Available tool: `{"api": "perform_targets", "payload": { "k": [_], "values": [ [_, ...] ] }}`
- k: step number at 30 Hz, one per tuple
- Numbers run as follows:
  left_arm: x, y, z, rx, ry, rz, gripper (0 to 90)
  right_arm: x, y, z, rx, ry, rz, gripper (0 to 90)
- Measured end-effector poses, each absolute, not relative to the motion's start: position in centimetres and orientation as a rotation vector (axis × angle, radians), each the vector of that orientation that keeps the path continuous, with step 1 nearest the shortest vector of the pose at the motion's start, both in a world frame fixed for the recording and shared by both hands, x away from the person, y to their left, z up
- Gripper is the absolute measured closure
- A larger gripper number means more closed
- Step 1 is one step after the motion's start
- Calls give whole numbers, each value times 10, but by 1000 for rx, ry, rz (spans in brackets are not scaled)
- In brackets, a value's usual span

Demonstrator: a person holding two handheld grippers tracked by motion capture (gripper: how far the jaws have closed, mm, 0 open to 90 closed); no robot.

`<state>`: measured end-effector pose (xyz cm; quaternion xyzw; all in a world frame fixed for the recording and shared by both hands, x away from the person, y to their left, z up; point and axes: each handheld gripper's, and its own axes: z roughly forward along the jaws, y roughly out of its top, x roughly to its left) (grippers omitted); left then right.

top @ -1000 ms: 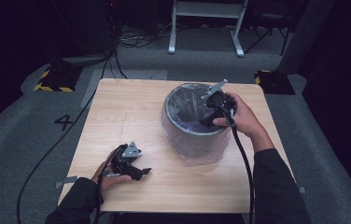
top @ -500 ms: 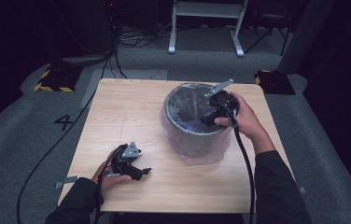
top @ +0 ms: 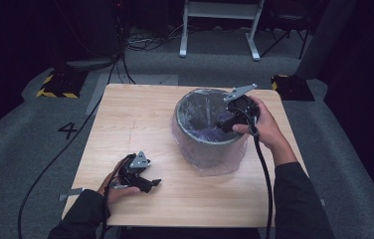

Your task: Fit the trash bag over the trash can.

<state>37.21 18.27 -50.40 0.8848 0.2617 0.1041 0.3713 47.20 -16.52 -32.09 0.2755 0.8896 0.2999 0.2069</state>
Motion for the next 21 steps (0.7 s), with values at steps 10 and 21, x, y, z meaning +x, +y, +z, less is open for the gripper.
{"api": "perform_targets", "payload": {
  "k": [10, 21],
  "values": [
    [372, 183, -504, 2268, 671, 267, 148, 468, -170, -317, 753, 2470, 877, 174],
    [372, 183, -504, 2268, 671, 267, 148, 461, -178, -310, 754, 2424, 920, 170]
  ]
}}
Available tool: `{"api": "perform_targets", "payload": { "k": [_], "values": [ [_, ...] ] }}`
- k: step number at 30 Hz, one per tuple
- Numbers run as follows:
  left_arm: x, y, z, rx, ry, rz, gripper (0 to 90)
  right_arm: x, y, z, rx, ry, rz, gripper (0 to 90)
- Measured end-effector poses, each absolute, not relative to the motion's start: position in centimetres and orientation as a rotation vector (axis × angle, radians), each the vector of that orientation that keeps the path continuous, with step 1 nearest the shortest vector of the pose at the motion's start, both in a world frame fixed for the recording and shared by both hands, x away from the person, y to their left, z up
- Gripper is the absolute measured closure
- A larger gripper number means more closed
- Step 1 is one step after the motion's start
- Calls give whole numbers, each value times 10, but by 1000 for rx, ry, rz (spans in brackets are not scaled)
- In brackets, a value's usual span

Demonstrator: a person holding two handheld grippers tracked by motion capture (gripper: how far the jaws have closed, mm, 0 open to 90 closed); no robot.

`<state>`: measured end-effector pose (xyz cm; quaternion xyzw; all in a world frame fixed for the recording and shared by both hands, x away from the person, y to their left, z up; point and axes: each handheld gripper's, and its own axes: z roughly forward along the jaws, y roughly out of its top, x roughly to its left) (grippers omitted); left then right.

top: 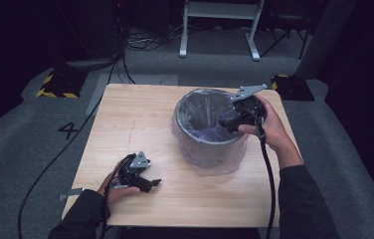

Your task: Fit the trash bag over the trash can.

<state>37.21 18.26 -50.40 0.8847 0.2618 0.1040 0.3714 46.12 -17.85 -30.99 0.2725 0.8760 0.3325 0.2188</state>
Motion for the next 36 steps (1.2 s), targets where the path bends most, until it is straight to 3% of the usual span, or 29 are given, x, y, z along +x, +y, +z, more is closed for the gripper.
{"api": "perform_targets", "payload": {
  "k": [36],
  "values": [
    [372, 183, -504, 2269, 671, 268, 148, 431, -202, -297, 741, 2353, 996, 178]
  ]
}}
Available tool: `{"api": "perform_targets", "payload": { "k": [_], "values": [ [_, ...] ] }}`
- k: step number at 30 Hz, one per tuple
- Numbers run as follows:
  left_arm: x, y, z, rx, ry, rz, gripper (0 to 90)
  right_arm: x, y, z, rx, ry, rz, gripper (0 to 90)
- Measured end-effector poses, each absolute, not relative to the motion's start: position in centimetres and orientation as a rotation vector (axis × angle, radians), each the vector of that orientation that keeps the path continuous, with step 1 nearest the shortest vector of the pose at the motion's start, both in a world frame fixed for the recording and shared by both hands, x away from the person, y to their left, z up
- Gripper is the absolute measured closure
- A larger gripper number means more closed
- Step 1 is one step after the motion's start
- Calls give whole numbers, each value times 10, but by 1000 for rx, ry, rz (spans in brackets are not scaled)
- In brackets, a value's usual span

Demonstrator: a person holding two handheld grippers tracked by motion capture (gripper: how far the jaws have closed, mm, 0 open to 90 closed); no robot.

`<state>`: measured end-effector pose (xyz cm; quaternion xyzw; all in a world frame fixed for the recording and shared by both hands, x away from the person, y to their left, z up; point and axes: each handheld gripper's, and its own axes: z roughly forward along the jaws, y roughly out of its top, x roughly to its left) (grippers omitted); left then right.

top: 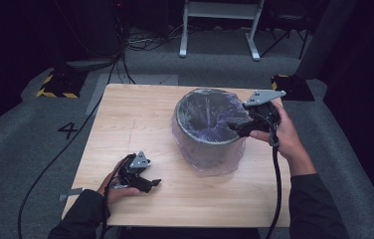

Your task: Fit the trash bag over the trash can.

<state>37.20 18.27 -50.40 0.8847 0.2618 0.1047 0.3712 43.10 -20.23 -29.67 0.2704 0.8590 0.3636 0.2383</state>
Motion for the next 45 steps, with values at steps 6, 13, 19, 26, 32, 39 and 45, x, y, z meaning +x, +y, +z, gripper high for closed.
{"api": "perform_targets", "payload": {
  "k": [6, 13, 19, 26, 32, 39, 45],
  "values": [
    [372, 183, -504, 2268, 672, 268, 148, 424, -208, -294, 736, 2333, 1025, 178],
    [372, 183, -504, 2269, 671, 269, 148, 419, -213, -295, 730, 2334, 1052, 178],
    [372, 183, -504, 2268, 671, 268, 148, 416, -218, -298, 734, 2327, 1049, 178],
    [372, 183, -504, 2268, 672, 268, 148, 409, -225, -300, 724, 2319, 1049, 177],
    [372, 183, -504, 2269, 671, 269, 148, 407, -231, -302, 730, 2309, 1039, 177],
    [372, 183, -504, 2269, 671, 269, 149, 401, -233, -303, 700, 2309, 1019, 175],
    [372, 183, -504, 2268, 673, 268, 148, 399, -235, -308, 695, 2313, 994, 175]
  ]
}}
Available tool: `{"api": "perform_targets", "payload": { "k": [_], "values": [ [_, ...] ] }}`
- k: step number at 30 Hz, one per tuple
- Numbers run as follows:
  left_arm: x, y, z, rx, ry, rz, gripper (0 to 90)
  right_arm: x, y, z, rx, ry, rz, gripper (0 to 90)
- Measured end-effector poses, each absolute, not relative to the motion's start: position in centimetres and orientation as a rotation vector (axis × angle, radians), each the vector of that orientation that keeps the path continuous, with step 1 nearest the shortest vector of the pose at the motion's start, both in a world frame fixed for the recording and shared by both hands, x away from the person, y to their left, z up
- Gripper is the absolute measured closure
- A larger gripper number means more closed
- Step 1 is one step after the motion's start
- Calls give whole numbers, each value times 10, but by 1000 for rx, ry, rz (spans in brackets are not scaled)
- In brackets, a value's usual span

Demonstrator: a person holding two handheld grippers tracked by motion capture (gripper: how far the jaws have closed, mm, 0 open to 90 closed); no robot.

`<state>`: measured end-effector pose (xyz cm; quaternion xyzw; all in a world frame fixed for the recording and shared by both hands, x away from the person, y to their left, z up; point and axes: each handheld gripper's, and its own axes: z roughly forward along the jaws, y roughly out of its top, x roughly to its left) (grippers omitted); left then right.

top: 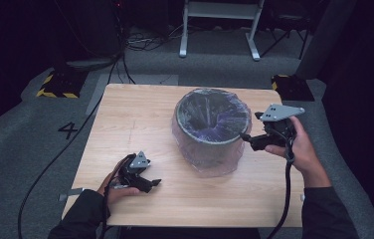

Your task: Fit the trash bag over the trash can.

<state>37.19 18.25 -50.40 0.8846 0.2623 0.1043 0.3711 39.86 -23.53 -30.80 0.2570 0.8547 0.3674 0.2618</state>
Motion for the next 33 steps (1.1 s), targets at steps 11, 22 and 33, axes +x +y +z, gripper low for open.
{"api": "perform_targets", "payload": {
  "k": [11, 22, 33],
  "values": [
    [372, 182, -504, 2268, 674, 267, 148, 396, -240, -320, 707, 2331, 964, 170],
    [372, 182, -504, 2268, 675, 268, 148, 393, -242, -330, 701, 2349, 930, 173],
    [372, 182, -504, 2268, 673, 269, 148, 393, -241, -351, 711, 2382, 858, 173]
  ]
}}
